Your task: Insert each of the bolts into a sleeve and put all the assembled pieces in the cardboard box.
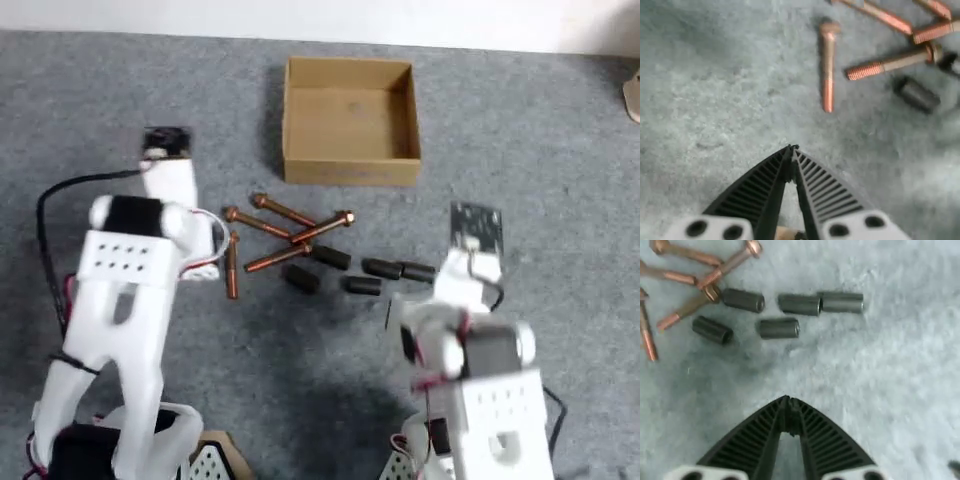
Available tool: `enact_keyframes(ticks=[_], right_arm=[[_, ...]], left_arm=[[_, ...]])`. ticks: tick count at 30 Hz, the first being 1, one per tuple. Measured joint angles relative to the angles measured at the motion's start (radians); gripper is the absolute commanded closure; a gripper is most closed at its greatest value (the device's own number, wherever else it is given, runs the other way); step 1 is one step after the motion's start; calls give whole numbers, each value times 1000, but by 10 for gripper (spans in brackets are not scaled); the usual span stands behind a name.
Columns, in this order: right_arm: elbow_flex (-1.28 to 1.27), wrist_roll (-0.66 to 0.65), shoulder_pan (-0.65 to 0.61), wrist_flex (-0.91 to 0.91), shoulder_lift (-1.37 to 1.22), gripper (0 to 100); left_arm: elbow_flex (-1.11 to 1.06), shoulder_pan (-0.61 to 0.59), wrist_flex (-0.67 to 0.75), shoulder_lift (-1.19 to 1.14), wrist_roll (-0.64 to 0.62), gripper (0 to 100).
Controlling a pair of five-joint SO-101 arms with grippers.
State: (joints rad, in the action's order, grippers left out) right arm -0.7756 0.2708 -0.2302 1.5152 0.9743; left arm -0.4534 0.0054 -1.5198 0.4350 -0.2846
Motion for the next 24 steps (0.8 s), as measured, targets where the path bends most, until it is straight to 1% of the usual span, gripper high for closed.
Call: enact_keyframes(ticks=[4, 7, 10, 14, 17, 19, 23, 24], right_arm=[[288, 0, 0, 118, -245, 991], [446, 0, -6, 150, -359, 989], [468, -3, -20, 160, -419, 989], [450, -114, -43, 169, -437, 992], [399, -157, -40, 169, -439, 992], [385, -216, -43, 169, -437, 992], [381, -400, -43, 169, -402, 992], [381, -417, -44, 170, -377, 992]], left_arm=[[69, 3, -43, 2, -12, 990], [92, 3, -63, 2, -12, 993], [94, 3, -84, 2, -55, 993], [68, 3, -84, 2, -221, 993], [61, 6, -84, 2, -327, 993], [61, 6, -84, 2, -354, 993], [61, 6, -84, 2, -370, 993], [61, 6, -84, 2, -371, 993]])
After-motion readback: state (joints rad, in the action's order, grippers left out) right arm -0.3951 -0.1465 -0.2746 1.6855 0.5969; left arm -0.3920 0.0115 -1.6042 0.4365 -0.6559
